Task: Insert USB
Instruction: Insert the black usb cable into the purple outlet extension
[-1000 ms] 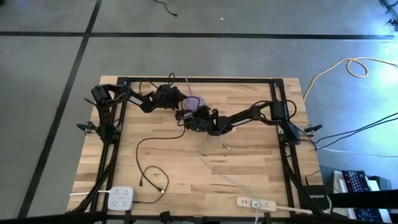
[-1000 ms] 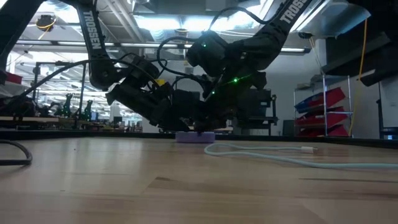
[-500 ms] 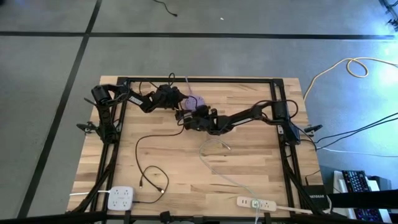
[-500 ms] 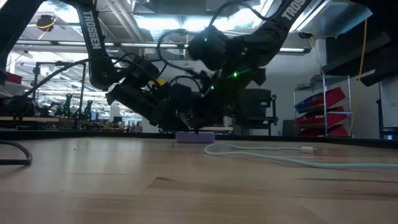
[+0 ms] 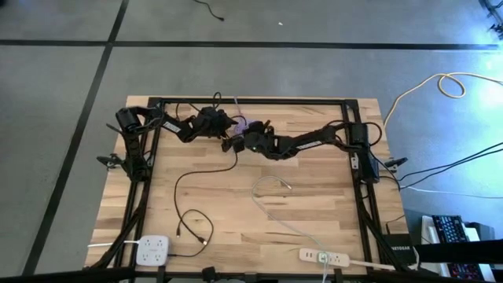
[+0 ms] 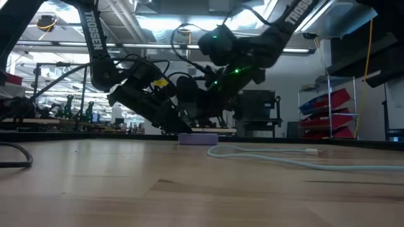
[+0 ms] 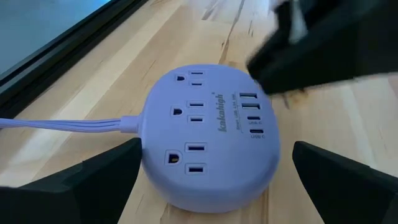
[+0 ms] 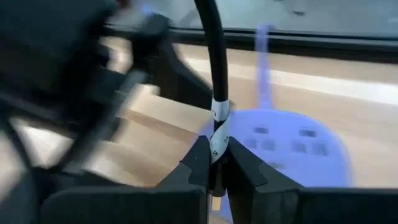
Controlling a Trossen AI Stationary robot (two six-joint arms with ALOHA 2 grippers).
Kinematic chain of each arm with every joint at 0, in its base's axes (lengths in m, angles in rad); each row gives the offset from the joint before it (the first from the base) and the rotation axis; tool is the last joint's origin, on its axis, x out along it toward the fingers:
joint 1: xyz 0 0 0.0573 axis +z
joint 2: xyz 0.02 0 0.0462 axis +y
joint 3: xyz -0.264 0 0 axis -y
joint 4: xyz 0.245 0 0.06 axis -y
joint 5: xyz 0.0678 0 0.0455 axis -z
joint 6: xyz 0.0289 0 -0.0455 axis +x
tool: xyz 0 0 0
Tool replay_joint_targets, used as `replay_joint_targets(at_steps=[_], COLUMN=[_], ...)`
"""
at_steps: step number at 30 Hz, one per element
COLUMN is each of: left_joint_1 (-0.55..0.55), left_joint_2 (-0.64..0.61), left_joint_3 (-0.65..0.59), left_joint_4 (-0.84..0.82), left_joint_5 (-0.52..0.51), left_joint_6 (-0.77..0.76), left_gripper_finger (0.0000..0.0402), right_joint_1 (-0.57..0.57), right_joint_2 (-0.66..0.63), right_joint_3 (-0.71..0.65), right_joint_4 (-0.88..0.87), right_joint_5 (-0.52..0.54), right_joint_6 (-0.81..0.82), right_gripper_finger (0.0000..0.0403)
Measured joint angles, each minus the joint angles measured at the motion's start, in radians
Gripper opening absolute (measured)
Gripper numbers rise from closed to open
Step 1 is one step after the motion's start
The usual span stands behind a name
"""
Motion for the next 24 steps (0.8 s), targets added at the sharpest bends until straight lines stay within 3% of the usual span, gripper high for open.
replay_joint_targets(at_steps=[5, 12, 15, 24], left_joint_1=[0.0, 0.0, 0.0, 0.0], left_joint_2=[0.0, 0.001, 0.001, 0.001], left_joint_3=[0.0, 0.0, 0.0, 0.0], left_joint_4=[0.0, 0.001, 0.003, 0.007], left_joint_5=[0.0, 0.0, 0.0, 0.0], left_joint_6=[0.0, -0.004, -0.009, -0.027], left_gripper_finger=[0.04, 0.04, 0.04, 0.04], right_joint_1=[0.009, 0.087, 0.073, 0.004], right_joint_2=[0.002, 0.007, 0.02, 0.021], right_joint_3=[-0.123, -0.191, -0.228, -0.24], right_joint_4=[0.196, 0.331, 0.463, 0.47], right_joint_5=[0.055, 0.315, 0.274, 0.115], right_joint_6=[-0.013, -0.14, -0.172, -0.057], right_gripper_finger=[0.0006, 0.0005, 0.0005, 0.0005])
